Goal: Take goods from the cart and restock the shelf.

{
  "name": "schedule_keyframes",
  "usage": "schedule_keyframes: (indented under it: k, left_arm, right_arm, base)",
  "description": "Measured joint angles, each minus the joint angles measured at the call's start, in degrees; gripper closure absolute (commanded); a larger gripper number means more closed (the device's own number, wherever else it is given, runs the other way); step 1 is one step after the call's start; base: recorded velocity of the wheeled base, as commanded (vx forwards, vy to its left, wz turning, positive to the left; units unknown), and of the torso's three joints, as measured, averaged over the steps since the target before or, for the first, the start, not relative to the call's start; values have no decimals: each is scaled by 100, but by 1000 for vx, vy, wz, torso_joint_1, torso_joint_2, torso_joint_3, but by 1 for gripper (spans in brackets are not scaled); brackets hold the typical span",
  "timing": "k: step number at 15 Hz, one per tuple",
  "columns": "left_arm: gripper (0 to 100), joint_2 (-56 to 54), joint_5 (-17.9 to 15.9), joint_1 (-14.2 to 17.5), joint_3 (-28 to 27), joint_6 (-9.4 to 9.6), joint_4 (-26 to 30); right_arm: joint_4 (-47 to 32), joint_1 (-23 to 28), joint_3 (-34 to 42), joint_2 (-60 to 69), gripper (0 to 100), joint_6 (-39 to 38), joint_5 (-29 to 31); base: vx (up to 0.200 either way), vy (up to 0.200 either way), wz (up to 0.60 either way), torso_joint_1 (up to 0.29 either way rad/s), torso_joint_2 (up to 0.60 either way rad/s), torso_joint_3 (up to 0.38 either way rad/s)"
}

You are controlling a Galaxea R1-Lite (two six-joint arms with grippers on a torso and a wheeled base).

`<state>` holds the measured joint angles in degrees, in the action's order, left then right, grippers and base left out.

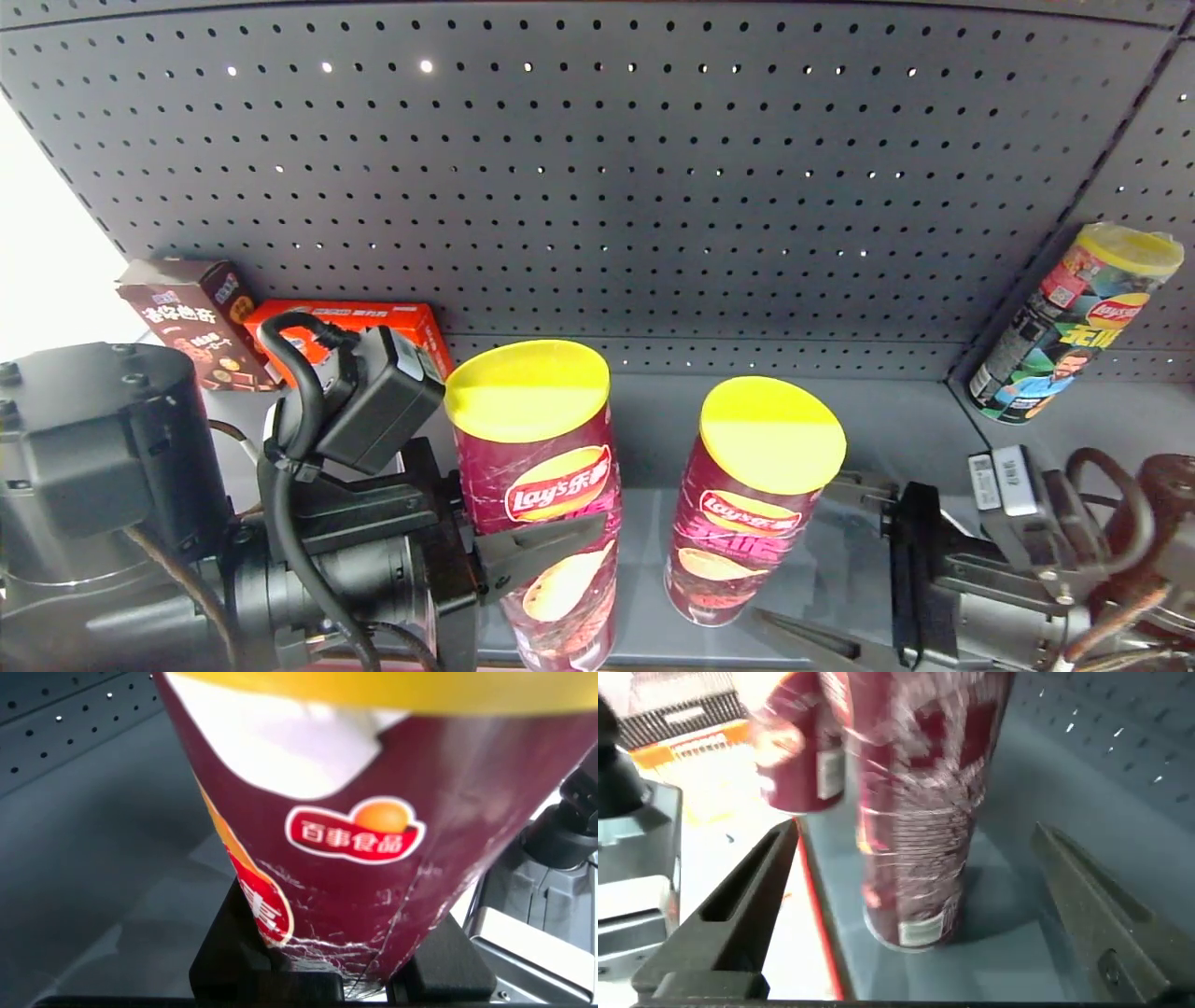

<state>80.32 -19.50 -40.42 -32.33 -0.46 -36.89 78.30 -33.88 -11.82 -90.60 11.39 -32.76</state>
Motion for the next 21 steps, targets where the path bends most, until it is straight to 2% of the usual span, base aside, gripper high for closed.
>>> schedule_keyframes:
  k: [3,9,11,15,18,21]
  left_arm:
    - [100,-20,0,-4,9,4,0]
    - [100,-67,0,-4,-68,37,0]
    - [100,-80,-1,-1,-77,218,0]
    - [100,-76,0,0,-123,249,-2]
    - [100,-50,7,7,-188,249,5]
    - [100,-26,2,-4,-195,251,9]
  right_arm:
    - [-944,45,194,1097,0,0,99]
    - [-4354,108,268,4111,0,-6,1442]
    - [-5496,128,369,5125,0,-6,1815]
    - [-7674,295,684,6982,0,-33,2647]
    - [-8040,1101,900,7646,0,-105,2956]
    - [-8054,2517,941,7363,0,-154,2996]
  base:
    - [0,0,0,0,0,0]
    - [0,0,0,0,0,0]
    - [0,0,0,0,0,0]
    - [0,0,0,0,0,0]
    - [0,0,0,0,0,0]
    - [0,0,0,0,0,0]
